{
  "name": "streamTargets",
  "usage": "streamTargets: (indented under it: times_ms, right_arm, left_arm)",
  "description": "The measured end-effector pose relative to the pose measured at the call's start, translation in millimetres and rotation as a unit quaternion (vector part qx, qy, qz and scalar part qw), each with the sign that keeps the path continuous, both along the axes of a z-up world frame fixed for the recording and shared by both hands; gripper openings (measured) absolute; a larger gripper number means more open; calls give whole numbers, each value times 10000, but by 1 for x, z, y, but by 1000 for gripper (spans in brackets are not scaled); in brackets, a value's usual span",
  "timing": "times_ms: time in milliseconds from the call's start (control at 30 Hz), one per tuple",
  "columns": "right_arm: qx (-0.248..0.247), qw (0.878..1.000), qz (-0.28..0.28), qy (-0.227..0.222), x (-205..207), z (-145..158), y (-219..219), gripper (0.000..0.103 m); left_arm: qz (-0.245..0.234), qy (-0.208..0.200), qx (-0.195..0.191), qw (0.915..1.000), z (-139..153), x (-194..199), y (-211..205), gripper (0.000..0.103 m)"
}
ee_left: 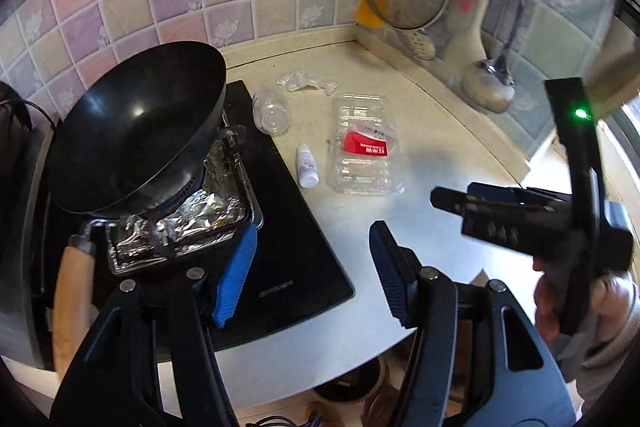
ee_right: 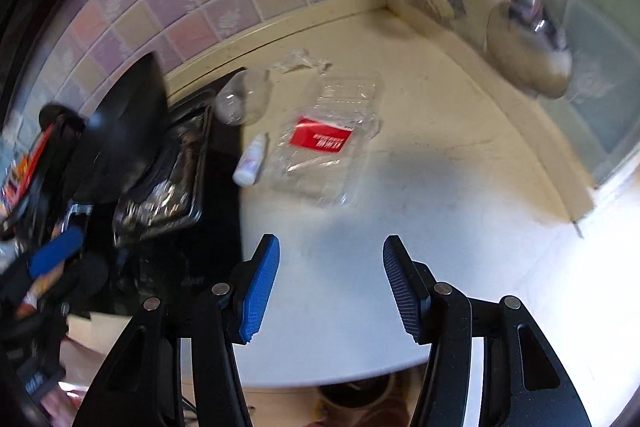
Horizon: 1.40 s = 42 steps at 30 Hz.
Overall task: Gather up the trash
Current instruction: 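Grasp the small white dropper bottle with the left gripper while the right gripper grasps the clear tray and bag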
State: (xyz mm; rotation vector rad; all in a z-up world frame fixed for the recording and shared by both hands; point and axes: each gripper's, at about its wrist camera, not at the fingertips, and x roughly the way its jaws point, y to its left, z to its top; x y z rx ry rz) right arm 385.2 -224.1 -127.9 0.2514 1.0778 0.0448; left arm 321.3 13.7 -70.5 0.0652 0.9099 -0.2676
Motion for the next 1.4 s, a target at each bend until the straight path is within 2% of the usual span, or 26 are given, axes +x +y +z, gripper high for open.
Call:
streamTargets:
  times_ms: [167, 367, 467, 500, 567, 633, 733, 833, 900, 967, 1233, 1300, 1400]
  right_arm:
    - [413, 9989, 5, 243, 63, -33, -28, 55]
    - [640, 9964, 232, 516, 117, -67, -30, 55]
    - [552, 9960, 387, 590, 137, -81, -21, 54]
    - [490, 9963, 446, 556, 139, -83, -15, 52]
    - [226, 9969, 614, 446, 142, -85, -4, 36]
    - [128, 9966, 704, 397, 142, -88, 2, 26]
    - [271, 9973, 609, 314, 137, -85, -5, 13]
    - [203, 9986, 439, 235, 129, -78, -18, 11]
    - [79, 9993, 350, 143, 122, -73, -28, 11]
    - [66, 9995, 288, 138, 115, -69, -39, 10]
    - [156, 9994, 228, 207, 84, -68, -67, 10]
    - [169, 9994, 232, 196, 79, -69, -69, 10]
    - [208, 9993, 261, 156, 70, -67, -72, 10]
  left_arm:
    - [232, -21, -2, 9997, -16, 31, -17, 56]
    - [511, -67, 70, 9986, -34, 68, -37, 55]
    - [571, -88, 222, 9981, -40, 80, -43, 52]
    - [587, -84, 272, 9979, -42, 85, -44, 51]
    - [578, -46, 313, 9978, -46, 93, -45, 51]
    - [552, 18, 351, 9979, -51, 101, -46, 51]
    - [501, 135, 389, 9979, -61, 113, -48, 50]
    - [464, 281, 406, 9977, -73, 123, -49, 50]
    - [420, 426, 404, 9974, -82, 131, -50, 41]
    - [376, 607, 417, 9966, -92, 138, -51, 37]
    - [384, 947, 660, 9926, -124, 159, -58, 34]
    - [449, 1065, 707, 9908, -132, 164, -59, 27]
    - [505, 1108, 716, 9900, -139, 167, -61, 23]
